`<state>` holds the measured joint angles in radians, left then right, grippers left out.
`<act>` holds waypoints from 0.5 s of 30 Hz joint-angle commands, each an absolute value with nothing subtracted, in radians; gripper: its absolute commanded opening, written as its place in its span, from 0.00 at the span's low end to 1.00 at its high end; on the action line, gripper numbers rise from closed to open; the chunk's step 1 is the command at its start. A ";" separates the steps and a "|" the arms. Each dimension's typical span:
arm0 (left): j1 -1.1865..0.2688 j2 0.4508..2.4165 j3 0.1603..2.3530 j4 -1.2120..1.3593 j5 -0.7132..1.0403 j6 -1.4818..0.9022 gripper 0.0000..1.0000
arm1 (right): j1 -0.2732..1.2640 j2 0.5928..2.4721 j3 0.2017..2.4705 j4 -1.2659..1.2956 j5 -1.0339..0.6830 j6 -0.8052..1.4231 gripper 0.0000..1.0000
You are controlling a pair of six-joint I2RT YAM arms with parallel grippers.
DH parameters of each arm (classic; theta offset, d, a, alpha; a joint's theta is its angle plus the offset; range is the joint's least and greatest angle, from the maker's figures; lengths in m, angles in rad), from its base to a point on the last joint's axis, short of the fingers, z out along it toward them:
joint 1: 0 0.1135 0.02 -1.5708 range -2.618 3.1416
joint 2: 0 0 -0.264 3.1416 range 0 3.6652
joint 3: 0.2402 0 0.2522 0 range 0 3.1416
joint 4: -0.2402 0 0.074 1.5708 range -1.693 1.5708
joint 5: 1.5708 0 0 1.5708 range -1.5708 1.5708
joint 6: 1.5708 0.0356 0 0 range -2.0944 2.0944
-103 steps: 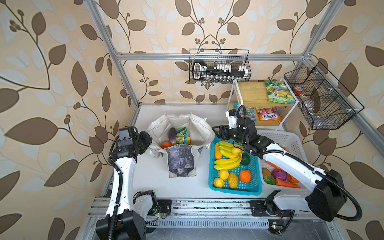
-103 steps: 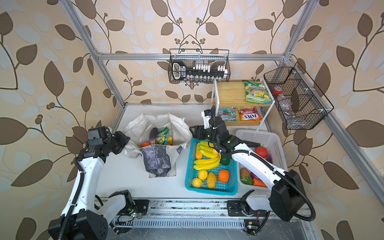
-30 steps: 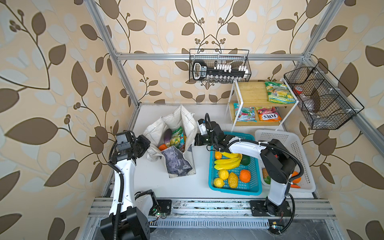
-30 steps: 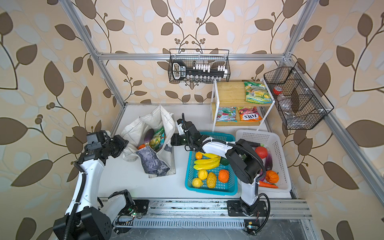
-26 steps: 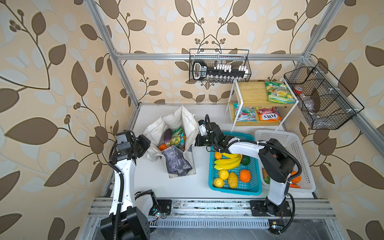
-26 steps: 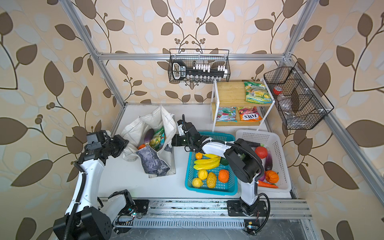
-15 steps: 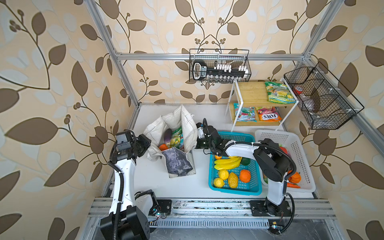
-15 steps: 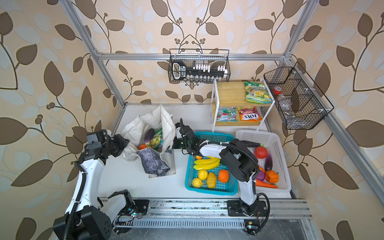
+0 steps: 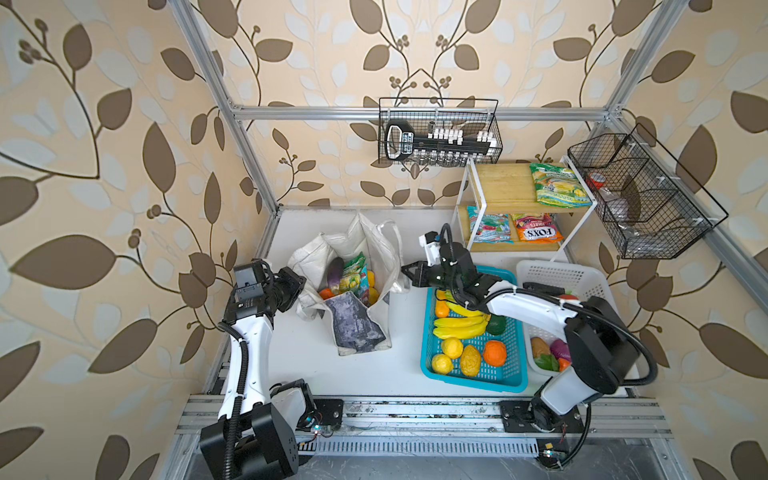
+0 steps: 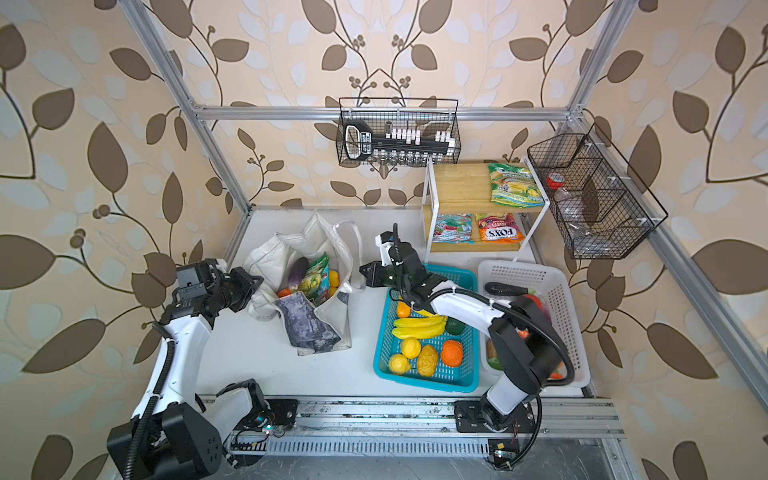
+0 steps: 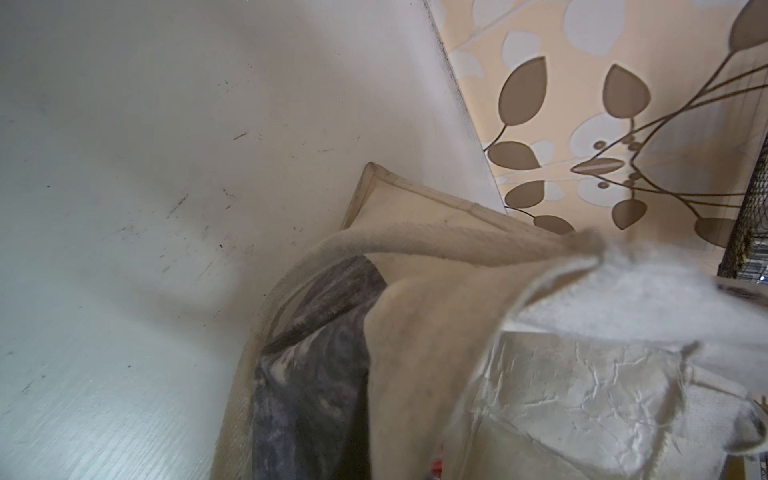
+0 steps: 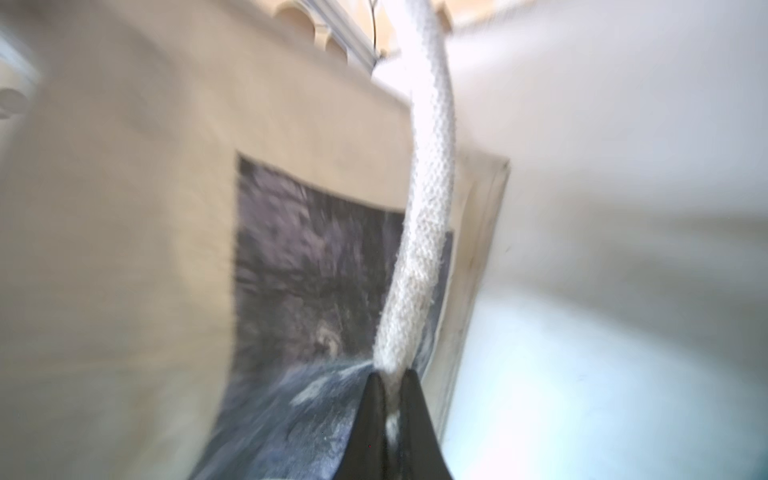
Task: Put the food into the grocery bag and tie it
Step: 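Move the right gripper to the tote's handle nearest it and grasp it, then lift the handle with the right gripper while the left gripper grasps the other handle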
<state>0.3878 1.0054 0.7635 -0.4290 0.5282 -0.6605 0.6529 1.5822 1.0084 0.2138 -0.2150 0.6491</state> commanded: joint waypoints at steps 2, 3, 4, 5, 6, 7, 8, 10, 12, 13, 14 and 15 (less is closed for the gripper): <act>0.380 0.992 0.763 -0.411 0.565 -0.682 0.00 | 0.653 1.586 1.097 0.066 -0.188 0.494 0.00; 0.380 0.994 0.773 -0.424 0.565 -0.673 0.00 | 0.648 1.601 1.126 0.042 -0.198 0.488 0.00; 0.380 0.997 0.783 -0.435 0.567 -0.669 0.00 | 0.646 1.609 1.148 0.018 -0.200 0.483 0.00; 0.380 0.994 0.783 -0.431 0.572 -0.673 0.00 | 0.647 1.603 1.153 0.007 -0.179 0.482 0.00; 0.380 0.992 0.777 -0.421 0.575 -0.681 0.00 | 0.651 1.588 1.150 0.000 -0.153 0.482 0.00; 0.380 0.992 0.770 -0.407 0.583 -0.691 0.00 | 0.653 1.570 1.146 -0.010 -0.131 0.478 0.00; 0.379 0.998 0.767 -0.399 0.589 -0.697 0.00 | 0.656 1.557 1.150 -0.035 -0.115 0.469 0.00; 0.364 1.013 0.774 -0.387 0.590 -0.705 0.00 | 0.654 1.538 1.163 -0.084 -0.100 0.447 0.00; 0.320 1.030 0.796 -0.382 0.578 -0.698 0.00 | 0.647 1.518 1.178 -0.127 -0.093 0.425 0.00; 0.284 1.037 0.813 -0.386 0.561 -0.692 0.00 | 0.644 1.508 1.188 -0.154 -0.085 0.411 0.00; 0.245 1.045 0.825 -0.385 0.544 -0.692 0.00 | 0.644 1.499 1.202 -0.184 -0.071 0.395 0.00; 0.214 1.050 0.833 -0.384 0.533 -0.696 0.00 | 0.644 1.485 1.211 -0.205 -0.060 0.388 0.00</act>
